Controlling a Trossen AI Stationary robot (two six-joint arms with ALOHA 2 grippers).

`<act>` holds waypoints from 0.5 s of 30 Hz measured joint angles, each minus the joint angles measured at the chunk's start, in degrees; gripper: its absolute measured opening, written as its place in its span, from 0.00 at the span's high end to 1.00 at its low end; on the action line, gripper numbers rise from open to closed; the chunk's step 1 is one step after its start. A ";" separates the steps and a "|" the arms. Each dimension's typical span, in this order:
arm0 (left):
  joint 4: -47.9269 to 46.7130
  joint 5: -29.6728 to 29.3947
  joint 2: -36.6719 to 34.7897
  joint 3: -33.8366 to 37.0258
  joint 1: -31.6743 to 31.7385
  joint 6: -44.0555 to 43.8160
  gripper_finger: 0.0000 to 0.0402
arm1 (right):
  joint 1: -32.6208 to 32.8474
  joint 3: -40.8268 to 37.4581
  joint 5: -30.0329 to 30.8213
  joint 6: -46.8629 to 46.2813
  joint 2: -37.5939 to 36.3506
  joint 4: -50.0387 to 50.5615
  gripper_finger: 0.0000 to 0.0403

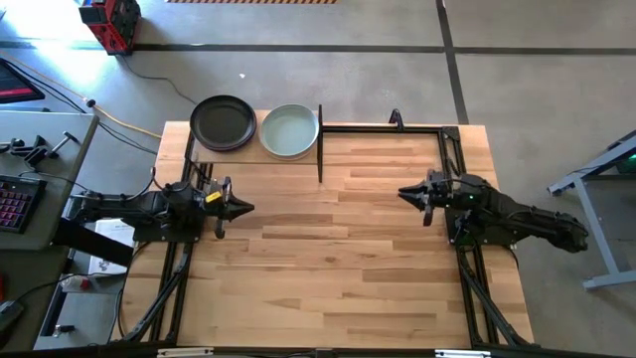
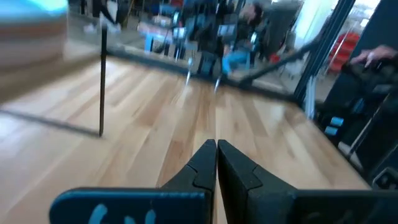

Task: Place and stack plates onto a shelf
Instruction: Return to Home Position

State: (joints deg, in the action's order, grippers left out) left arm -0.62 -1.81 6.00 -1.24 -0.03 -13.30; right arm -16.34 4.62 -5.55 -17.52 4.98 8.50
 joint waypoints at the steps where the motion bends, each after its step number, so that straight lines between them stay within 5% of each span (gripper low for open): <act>1: 0.14 -0.35 0.05 0.05 -0.01 0.02 0.99 | 0.00 0.02 0.03 0.00 -0.71 -0.03 0.85; 15: 0.18 -0.36 1.82 0.02 -0.01 0.00 0.99 | 0.00 0.02 0.02 0.00 -1.98 0.25 0.85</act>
State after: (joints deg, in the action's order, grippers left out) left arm -0.44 -2.17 7.81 -1.21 -0.03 -13.30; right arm -16.34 4.64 -5.53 -17.52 3.01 8.75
